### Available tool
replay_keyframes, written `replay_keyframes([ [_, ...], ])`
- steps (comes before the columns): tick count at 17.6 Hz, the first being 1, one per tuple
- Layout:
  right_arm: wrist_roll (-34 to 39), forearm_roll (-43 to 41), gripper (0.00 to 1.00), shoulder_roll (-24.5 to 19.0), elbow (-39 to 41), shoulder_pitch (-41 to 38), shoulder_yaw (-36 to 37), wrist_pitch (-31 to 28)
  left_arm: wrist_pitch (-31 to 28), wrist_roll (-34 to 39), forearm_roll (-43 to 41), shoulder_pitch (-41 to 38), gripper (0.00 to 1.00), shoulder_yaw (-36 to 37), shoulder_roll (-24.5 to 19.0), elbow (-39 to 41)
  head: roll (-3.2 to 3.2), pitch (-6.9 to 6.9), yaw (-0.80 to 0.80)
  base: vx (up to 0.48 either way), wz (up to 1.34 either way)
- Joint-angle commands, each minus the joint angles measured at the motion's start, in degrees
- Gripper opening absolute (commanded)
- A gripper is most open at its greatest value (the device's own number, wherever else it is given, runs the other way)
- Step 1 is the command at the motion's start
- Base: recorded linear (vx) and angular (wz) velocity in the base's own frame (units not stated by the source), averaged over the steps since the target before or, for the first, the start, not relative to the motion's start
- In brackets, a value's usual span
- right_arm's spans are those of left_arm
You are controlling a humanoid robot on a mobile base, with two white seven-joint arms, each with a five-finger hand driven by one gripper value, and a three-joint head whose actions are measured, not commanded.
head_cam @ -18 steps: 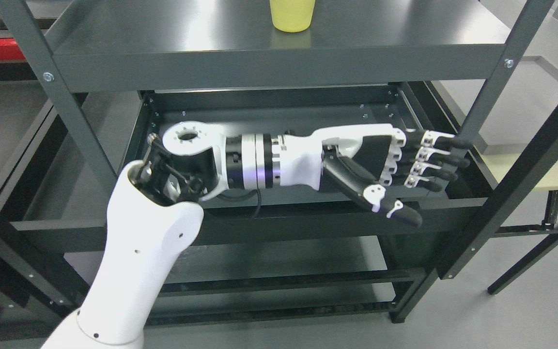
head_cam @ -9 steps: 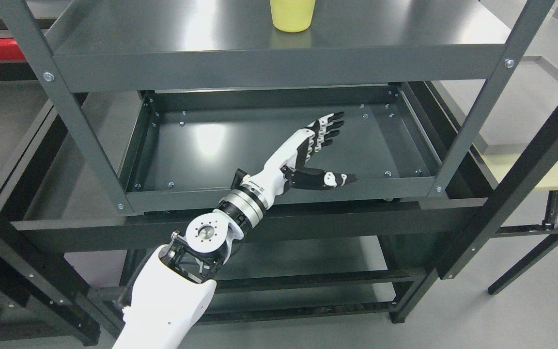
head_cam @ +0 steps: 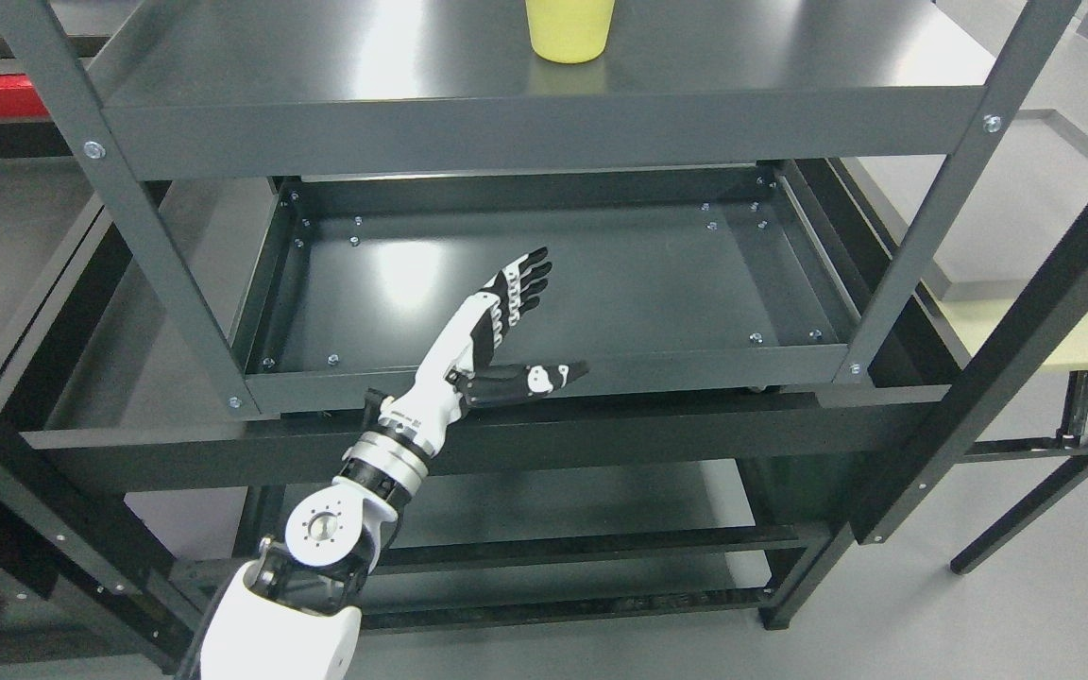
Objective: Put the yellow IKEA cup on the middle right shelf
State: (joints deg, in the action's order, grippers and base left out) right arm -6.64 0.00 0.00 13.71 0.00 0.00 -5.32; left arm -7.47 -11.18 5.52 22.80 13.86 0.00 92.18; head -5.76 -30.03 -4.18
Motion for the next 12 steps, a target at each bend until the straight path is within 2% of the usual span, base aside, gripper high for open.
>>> replay_keyframes([
  [1,-0.04,-1.41,0.99,1.0,0.0,-0.79,-0.97,-0.04,1.4,-0.51,-1.04,-8.04,0.99,-16.05,-1.0,9.51,0.0,0.0,0.0,0.0,0.0],
  [12,-0.04,-1.41,0.99,1.0,0.0,-0.79,-0.97,-0.04,1.32,-0.33,-1.21,-7.6,0.99,-18.52,-1.0,9.33,0.0,0.0,0.0,0.0,0.0],
])
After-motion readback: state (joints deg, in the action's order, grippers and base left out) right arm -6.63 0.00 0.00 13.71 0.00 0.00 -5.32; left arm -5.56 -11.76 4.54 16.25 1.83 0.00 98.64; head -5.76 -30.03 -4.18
